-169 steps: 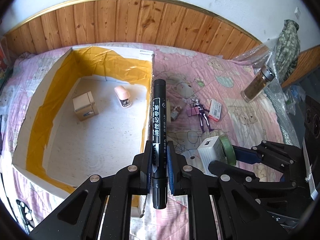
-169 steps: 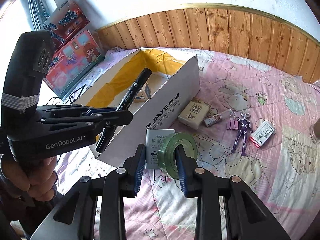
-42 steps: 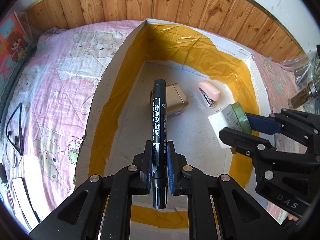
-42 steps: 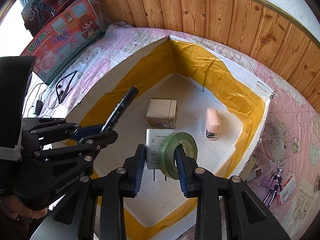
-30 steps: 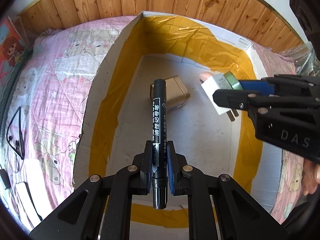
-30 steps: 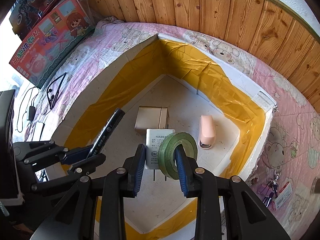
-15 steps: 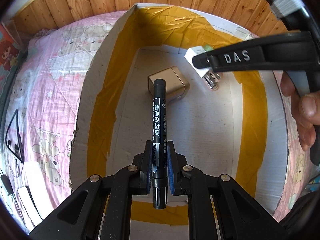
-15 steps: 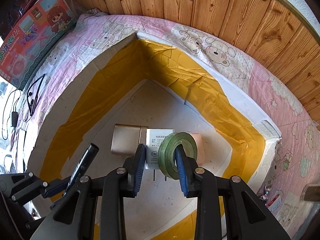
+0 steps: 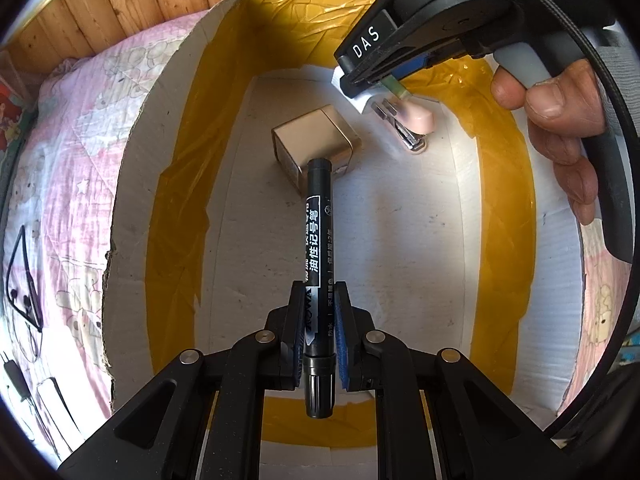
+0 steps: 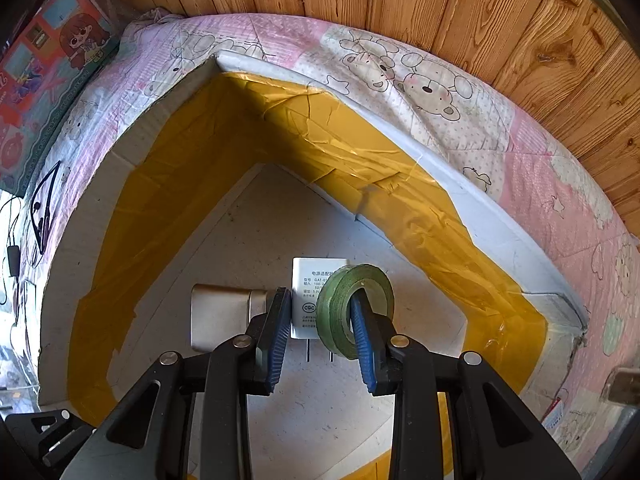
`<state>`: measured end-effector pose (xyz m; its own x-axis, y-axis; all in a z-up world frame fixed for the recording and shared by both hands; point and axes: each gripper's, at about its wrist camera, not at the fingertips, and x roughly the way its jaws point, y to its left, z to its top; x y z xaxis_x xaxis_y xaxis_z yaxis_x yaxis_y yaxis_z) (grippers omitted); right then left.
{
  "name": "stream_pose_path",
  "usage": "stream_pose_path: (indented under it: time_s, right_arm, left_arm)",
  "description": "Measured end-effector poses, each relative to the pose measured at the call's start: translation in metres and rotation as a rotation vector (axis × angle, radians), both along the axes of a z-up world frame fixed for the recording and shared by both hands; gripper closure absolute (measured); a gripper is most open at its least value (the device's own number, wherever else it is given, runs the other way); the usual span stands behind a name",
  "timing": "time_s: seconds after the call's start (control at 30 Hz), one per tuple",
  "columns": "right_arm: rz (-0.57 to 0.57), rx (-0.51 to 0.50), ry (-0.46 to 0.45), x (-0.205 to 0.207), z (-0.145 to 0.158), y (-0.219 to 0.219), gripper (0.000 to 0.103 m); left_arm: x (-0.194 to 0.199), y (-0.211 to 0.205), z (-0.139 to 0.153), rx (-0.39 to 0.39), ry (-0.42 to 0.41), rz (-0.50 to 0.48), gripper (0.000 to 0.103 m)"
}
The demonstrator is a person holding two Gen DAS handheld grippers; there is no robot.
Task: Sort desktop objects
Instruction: 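Lower the marker and tape roll into the box and open both tools, then lift both tools out of the box toward the items on the bed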
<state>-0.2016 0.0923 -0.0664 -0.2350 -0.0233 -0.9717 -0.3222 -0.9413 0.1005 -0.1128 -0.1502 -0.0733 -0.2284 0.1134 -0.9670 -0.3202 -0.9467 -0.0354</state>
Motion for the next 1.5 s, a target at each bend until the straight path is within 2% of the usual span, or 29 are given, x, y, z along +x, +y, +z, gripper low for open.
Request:
stream_pose_path:
  time_s: [0.3, 0.37, 0.4, 0.53, 0.77, 0.87, 1.0, 1.13, 1.37, 1.5]
  right_arm:
    - [-0.004, 0.010, -0.016, -0.009, -0.010, 0.000, 0.071]
    - [-0.011, 0.015, -0.009, -0.008, -0.009, 0.001, 0.071]
    - [-0.015, 0.019, -0.003, -0.007, -0.008, 0.002, 0.071]
    - [-0.024, 0.013, 0.012, -0.001, -0.004, 0.006, 0.071]
    - [0.005, -0.020, 0.024, 0.023, 0.006, 0.002, 0.069]
    - [0.030, 0.002, 0.030, 0.037, 0.012, -0.003, 0.069]
    - [0.031, 0.027, 0.062, 0.051, 0.024, 0.001, 0.069]
    - [0.039, -0.004, 0.099, 0.066, 0.036, 0.000, 0.069]
    - [0.053, -0.046, 0.138, 0.089, 0.039, -0.013, 0.069]
    - [0.062, -0.058, 0.204, 0.111, 0.052, -0.019, 0.069]
  left_arm:
    - [-0.002, 0.002, -0.003, -0.011, -0.018, 0.013, 0.089]
    - [-0.004, 0.002, -0.002, -0.011, -0.020, 0.023, 0.082]
    - [-0.004, 0.001, -0.002, -0.008, -0.023, 0.031, 0.074]
    - [-0.005, -0.002, 0.000, -0.007, -0.025, 0.051, 0.069]
    - [-0.004, -0.004, 0.018, 0.000, 0.010, 0.073, 0.068]
    - [-0.004, -0.003, 0.024, -0.006, 0.026, 0.082, 0.068]
    - [0.000, -0.010, 0.030, -0.021, 0.043, 0.111, 0.068]
    - [0.004, -0.015, 0.042, -0.006, 0.066, 0.133, 0.068]
    - [0.012, 0.001, 0.049, -0.013, 0.088, 0.095, 0.068]
    - [0.020, 0.009, 0.055, -0.010, 0.105, 0.069, 0.068]
